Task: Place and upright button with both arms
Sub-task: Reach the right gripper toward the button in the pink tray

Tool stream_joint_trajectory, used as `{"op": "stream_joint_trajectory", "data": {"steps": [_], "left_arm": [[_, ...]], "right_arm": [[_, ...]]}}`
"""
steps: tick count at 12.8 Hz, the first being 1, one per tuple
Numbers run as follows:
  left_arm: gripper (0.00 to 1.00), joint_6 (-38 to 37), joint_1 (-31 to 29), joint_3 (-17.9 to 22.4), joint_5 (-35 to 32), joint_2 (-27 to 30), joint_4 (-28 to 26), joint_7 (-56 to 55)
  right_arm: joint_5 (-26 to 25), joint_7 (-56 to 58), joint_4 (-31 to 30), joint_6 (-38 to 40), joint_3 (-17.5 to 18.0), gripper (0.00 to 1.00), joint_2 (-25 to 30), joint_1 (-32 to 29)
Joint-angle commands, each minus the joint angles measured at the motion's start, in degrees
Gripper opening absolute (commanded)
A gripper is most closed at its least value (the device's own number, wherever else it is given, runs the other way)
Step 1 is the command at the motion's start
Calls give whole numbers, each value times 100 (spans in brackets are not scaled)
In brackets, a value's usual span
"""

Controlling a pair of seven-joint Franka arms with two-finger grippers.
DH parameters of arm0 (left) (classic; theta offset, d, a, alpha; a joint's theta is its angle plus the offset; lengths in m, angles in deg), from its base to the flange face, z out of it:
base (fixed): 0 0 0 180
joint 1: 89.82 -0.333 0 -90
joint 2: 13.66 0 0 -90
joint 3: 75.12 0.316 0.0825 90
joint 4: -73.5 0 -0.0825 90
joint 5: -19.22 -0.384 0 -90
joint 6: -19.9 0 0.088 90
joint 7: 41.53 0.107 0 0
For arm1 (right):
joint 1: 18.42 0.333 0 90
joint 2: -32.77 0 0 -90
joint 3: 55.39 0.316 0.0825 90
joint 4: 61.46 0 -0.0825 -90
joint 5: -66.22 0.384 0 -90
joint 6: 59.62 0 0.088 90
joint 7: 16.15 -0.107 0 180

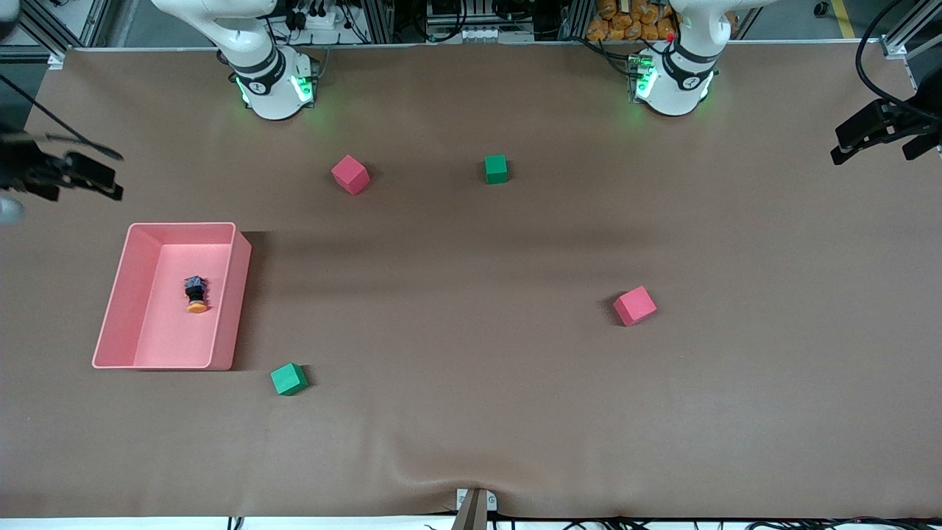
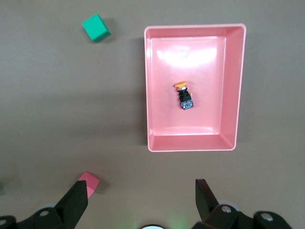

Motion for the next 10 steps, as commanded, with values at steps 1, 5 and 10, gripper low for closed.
{"op": "stream_joint_trajectory", "data": {"steps": [1,5,10], "left_arm": [[100,-203,-23,-43,-31,16,83,94],[100,-142,-23,-52,31,-10,83,94],[100,112,-23,-44,13,-28,75,94]], "right_arm": [[-137,-79,68,-50,13,100,-550,-149],[-22,-44,-737,-1189,12,100,-1123,-544],[-14,368,-1971,-3160,12,100,-1552,-887]]}}
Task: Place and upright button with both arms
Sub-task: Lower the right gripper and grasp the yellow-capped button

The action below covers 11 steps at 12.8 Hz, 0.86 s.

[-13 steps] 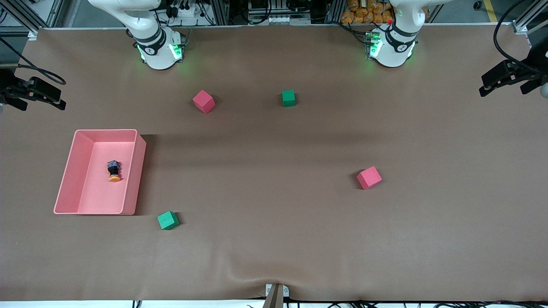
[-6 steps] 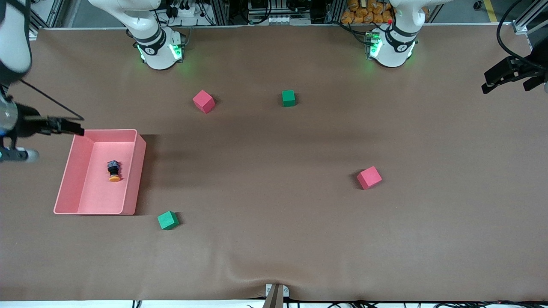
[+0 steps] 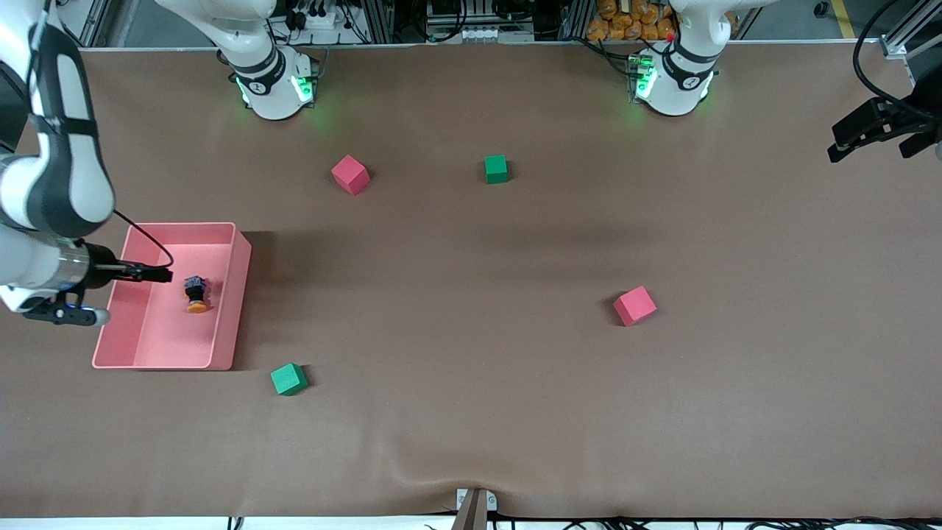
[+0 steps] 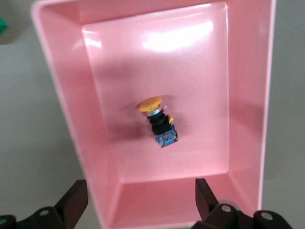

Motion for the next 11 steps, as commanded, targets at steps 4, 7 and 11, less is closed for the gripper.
{"op": "stream_joint_trajectory", "data": {"steps": [4,7,11], "left_arm": [[100,351,11,-21,39,-194,61,94],[100,387,11,-30,48,-194,78,94],[100,387,2,-30,57,-168,69,94]], "right_arm": [[-8,583,-312,-1195,66,100,-649,-248],[-8,663,-671,-1924,75,100,-834,-345],[1,663,-866,-2296,75,100,-966,-309]]}}
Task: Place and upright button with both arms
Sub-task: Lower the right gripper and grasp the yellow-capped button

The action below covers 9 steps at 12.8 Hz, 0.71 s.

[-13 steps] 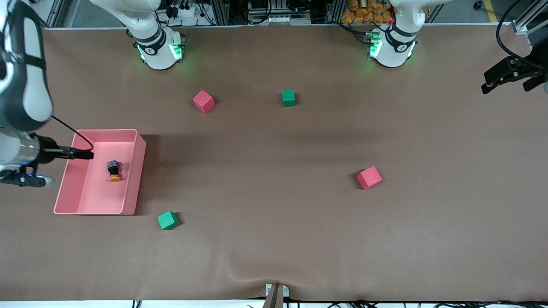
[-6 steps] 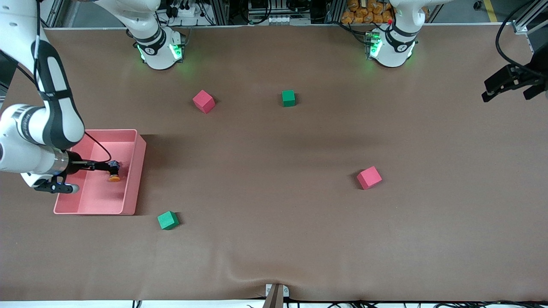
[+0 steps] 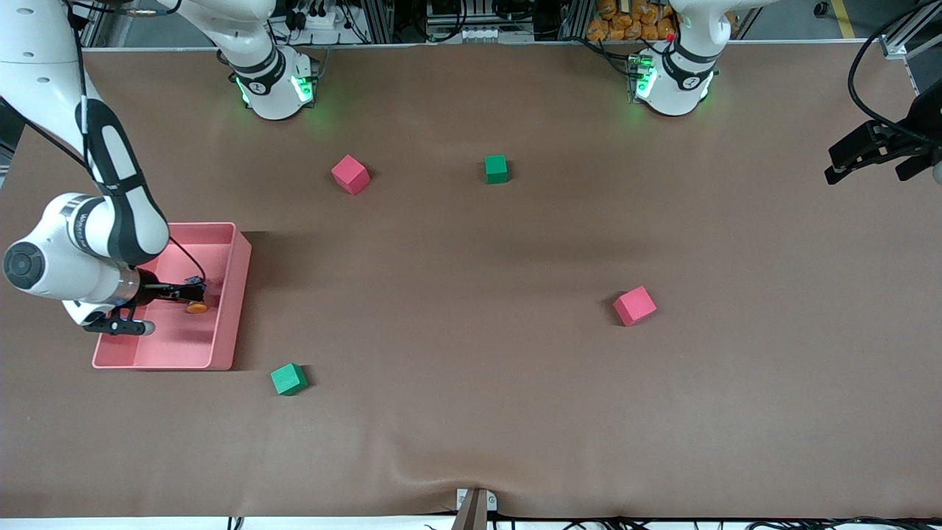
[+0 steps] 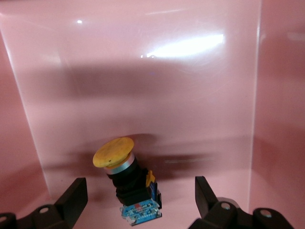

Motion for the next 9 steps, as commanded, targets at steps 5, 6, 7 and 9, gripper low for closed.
{"op": "stream_joint_trajectory", "data": {"steps": [5,6,7,9], "left_arm": [[100,-11,-17,-13,57,101,58,94],[100,-11,-17,-13,57,118,58,102],[100,-20,-26,-5,57,119,58,94],[100,-55,-44,-5,57,127,49,102]], "right_arm": [[0,131,-139,-258,73,76,-102,-71],[0,140,-148,-294,73,73,-120,-71],[0,192,-139,-303,73,60,-120,-71],[0,385,-130,-294,73,28,-120,-80]]}}
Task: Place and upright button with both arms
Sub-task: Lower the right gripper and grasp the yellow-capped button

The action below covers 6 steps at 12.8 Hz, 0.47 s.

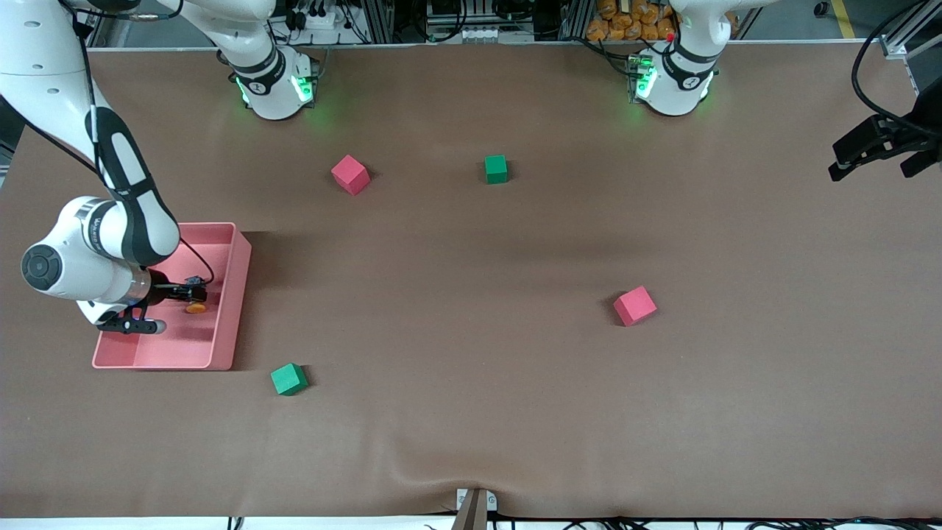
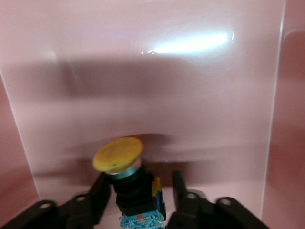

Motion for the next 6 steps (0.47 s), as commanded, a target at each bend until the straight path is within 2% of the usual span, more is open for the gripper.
{"op": "stream_joint_trajectory", "data": {"steps": [1,2,5,6], "left_arm": [[100,-61,-50,-4,57,69,9,102],[100,-61,-59,-4,57,95,9,94],[100,-131,-67,14,57,139,36,102],[100,-149,-59,14,57,139,36,102]], "right_arm": [[0,317,-46,-130,58,11,22,-97],[0,317,-20,-104,58,0,31,-89],[0,317,50,-17,58,0,66,-80],[0,309,260,332,58,0,75,-71]]}}
